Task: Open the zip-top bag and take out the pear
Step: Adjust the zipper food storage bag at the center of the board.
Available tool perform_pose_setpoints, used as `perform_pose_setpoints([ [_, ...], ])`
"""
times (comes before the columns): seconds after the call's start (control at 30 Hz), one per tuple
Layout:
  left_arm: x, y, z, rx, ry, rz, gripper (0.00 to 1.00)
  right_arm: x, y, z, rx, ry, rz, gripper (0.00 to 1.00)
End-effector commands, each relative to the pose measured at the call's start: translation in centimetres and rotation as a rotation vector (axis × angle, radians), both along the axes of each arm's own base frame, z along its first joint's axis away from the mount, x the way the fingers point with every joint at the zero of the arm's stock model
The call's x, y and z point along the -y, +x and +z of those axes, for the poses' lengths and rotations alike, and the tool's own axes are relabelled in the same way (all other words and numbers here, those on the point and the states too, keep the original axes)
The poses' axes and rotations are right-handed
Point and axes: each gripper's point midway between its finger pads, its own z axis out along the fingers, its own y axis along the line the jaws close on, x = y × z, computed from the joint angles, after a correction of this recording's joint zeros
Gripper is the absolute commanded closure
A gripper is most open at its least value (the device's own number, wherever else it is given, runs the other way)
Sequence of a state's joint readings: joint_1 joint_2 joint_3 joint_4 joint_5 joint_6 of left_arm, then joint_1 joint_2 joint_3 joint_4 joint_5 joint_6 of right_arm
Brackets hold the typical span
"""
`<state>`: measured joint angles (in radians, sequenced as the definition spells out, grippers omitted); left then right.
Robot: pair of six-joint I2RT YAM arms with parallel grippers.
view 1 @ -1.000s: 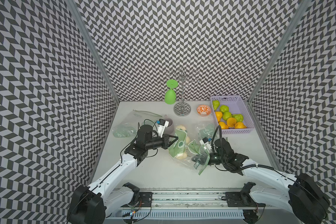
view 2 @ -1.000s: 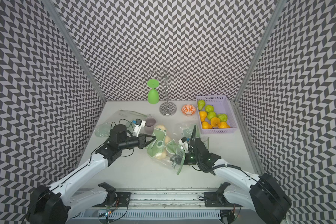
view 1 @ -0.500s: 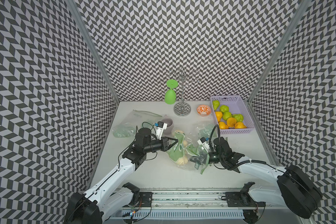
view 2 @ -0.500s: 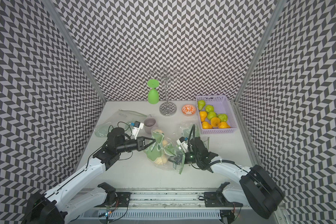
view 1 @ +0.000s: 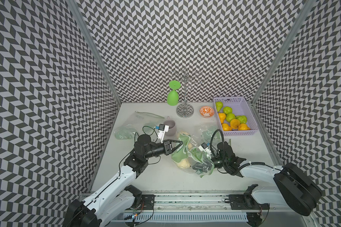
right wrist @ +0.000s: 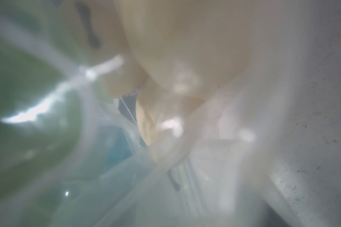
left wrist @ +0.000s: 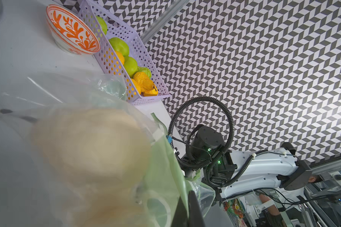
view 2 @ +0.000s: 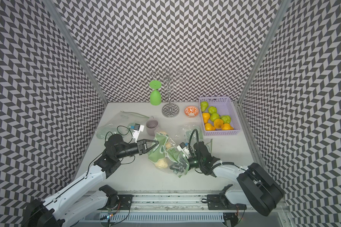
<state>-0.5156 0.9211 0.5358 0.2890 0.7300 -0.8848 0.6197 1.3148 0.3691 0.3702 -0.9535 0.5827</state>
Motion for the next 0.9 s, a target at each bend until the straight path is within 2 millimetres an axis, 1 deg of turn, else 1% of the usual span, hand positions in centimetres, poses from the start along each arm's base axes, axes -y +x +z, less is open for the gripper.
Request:
perform_pose_setpoints([
  [0.0,0.2,0.0,1.7,0.066,-0.065,0.004,1.00,-0.6,0.1,1.0,0.065,0.049,0.040,0.16],
  [0.07,-0.1,0.3,0.6,0.053,-0.046,0.032,1.00,-0.6,0.3,0.8,0.062,0.045,0.031,0.15],
  [0.17,-1.0,1.5,-3.8,-0.031,0.087,0.120,1.00,-0.4,1.1,0.1,0.056,-0.008,-0.014,0.15],
  [0.23,-2.4,2.2,-6.9,-0.081,0.177,0.196,1.00,0.1,1.7,-0.9,0.031,-0.076,-0.068,0.15],
  [0.3,-3.9,2.5,-8.9,-0.115,0.199,0.257,1.00,1.0,2.7,-2.1,0.017,-0.171,-0.157,0.17],
  [0.33,-4.6,2.5,-9.5,-0.125,0.191,0.275,1.00,1.7,3.2,-2.6,0.012,-0.219,-0.210,0.18],
  [0.4,-5.6,2.6,-9.9,-0.127,0.189,0.314,1.00,3.0,3.7,-2.8,-0.007,-0.263,-0.298,0.20],
  [0.43,-5.8,2.6,-9.6,-0.117,0.178,0.327,1.00,3.3,3.7,-2.6,-0.015,-0.257,-0.326,0.21],
  [0.5,-5.9,2.3,-8.2,-0.080,0.127,0.332,1.00,3.4,3.4,-1.7,-0.026,-0.201,-0.355,0.26],
  [0.57,-5.9,2.0,-6.5,-0.050,0.081,0.328,1.00,3.3,3.2,-1.0,-0.028,-0.151,-0.365,0.32],
  [0.6,-5.7,1.7,-5.8,-0.040,0.063,0.317,1.00,3.0,3.1,-0.3,-0.017,-0.119,-0.349,0.34],
  [0.67,-5.1,1.1,-5.1,-0.034,0.046,0.285,1.00,2.2,2.9,0.9,0.001,-0.073,-0.297,0.38],
  [0.7,-4.9,0.8,-4.8,-0.034,0.043,0.269,1.00,1.9,3.0,1.1,0.011,-0.080,-0.283,0.42],
  [0.77,-4.5,0.4,-4.6,-0.031,0.040,0.255,1.00,1.7,3.4,0.7,0.017,-0.124,-0.268,0.48],
  [0.87,-4.2,0.0,-4.9,-0.039,0.028,0.242,1.00,1.1,3.1,0.0,-0.014,-0.134,-0.219,0.56],
])
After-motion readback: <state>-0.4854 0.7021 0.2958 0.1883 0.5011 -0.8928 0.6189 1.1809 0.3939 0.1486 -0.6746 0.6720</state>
